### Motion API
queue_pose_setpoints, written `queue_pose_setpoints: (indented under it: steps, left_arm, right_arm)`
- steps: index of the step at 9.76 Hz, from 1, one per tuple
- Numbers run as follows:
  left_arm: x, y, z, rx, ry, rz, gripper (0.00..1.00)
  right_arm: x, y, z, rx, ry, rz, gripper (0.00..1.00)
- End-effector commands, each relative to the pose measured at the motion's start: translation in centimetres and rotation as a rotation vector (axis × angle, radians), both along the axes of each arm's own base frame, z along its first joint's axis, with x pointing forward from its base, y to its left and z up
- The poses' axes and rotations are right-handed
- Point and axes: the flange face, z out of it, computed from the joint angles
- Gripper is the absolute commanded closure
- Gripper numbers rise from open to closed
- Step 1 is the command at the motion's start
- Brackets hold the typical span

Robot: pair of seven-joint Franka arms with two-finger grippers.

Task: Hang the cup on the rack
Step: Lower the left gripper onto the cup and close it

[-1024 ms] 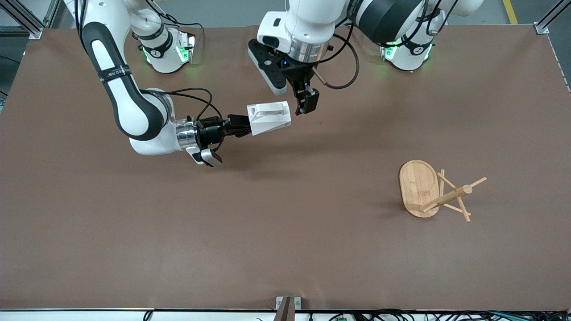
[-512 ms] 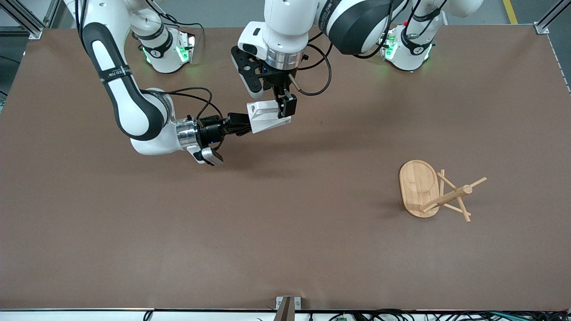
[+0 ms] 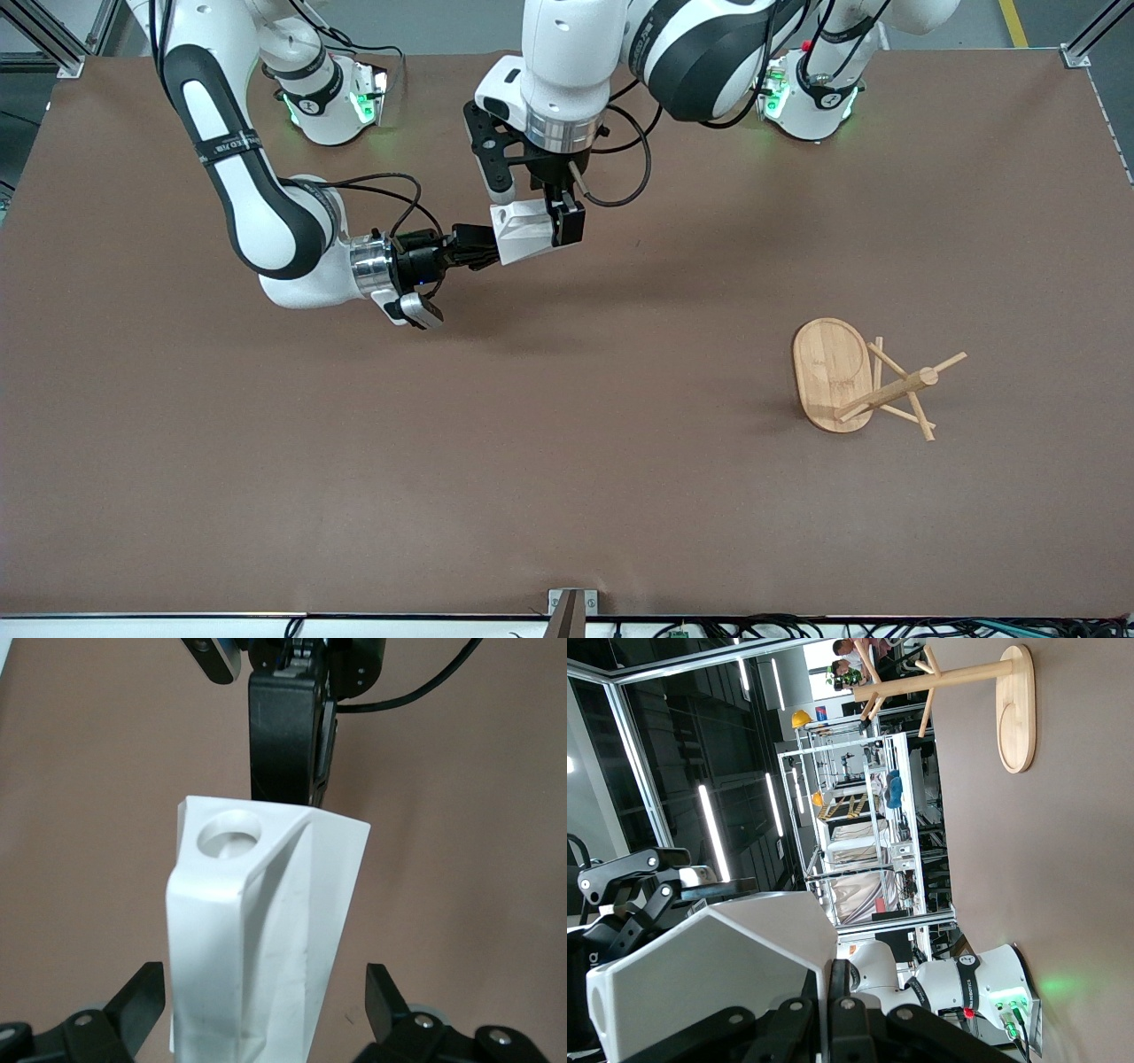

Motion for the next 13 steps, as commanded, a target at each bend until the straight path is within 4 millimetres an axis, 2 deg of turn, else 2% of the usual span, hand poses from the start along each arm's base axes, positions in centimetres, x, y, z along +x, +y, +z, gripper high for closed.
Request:
queue_pose_setpoints:
  steps: [1, 5, 6, 8, 9, 10, 11, 12, 13]
  left_arm:
    - [0.3, -0.4, -1.7, 0.036, 0.001, -0.024, 0.00]
    - [0.9, -0.7, -4.1, 0.066, 0.007, -0.054, 0.05]
    - [0.9, -0.8, -4.2, 0.067, 0.007, -0.054, 0.13]
    - [0.8, -0.7, -3.9, 0.070, 0.005, -0.049, 0.71]
    - [0.8, -0.6, -3.7, 0.070, 0.001, -0.047, 0.84]
    - [0.8, -0.6, -3.6, 0.070, 0.000, -0.047, 0.89]
    - [0.8, -0.5, -3.4, 0.068, -0.001, -0.046, 0.90]
    - [0.8, -0.4, -3.1, 0.065, -0.005, -0.044, 0.90]
    - [0.7, -0.4, -2.7, 0.062, -0.008, -0.044, 0.90]
  right_arm:
    - [-0.5, -0.4, 0.4, 0.029, -0.005, -0.020, 0.99]
    - [-0.5, -0.2, 0.4, 0.029, -0.003, -0.017, 0.99]
    - [-0.6, -0.2, 0.4, 0.030, -0.003, -0.016, 0.99]
    - [-0.5, -0.3, 0.4, 0.029, -0.004, -0.018, 0.98]
    - [-0.5, -0.3, 0.4, 0.029, -0.004, -0.018, 0.98]
    - [-0.5, -0.3, 0.4, 0.029, -0.004, -0.018, 0.98]
    - [-0.6, -0.2, 0.4, 0.030, -0.002, -0.016, 0.97]
    - [-0.5, -0.3, 0.4, 0.029, -0.001, -0.017, 0.58]
    - [-0.5, -0.3, 0.4, 0.029, -0.002, -0.017, 0.01]
